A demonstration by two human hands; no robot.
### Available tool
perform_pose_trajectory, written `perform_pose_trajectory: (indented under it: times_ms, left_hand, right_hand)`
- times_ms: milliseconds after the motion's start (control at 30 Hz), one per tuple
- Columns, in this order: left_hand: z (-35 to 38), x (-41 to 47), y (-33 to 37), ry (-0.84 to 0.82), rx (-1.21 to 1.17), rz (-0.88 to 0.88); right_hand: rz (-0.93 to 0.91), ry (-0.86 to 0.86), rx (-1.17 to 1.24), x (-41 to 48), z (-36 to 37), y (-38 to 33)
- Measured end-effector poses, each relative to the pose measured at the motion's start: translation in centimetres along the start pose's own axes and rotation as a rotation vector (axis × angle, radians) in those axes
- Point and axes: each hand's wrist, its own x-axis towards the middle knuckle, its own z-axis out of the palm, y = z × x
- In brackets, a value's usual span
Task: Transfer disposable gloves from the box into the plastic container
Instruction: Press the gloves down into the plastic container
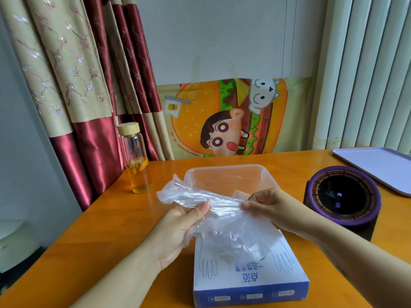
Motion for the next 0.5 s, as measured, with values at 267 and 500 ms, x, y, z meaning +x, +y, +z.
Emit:
perform_pose_trajectory:
  times_ms: [267,500]
  left_hand:
    - [-1.0,0.3,0.2,0.063,-0.194,0.064]
    - [-3.2,1.6,1.1,0.408,-0.163,0.249]
  right_hand:
    - [-0.041,0.174,-0.135,0.2,-1.3,0.9]
    - [-0.719,0.482,-0.881,-2.3,-0.8,1.6]
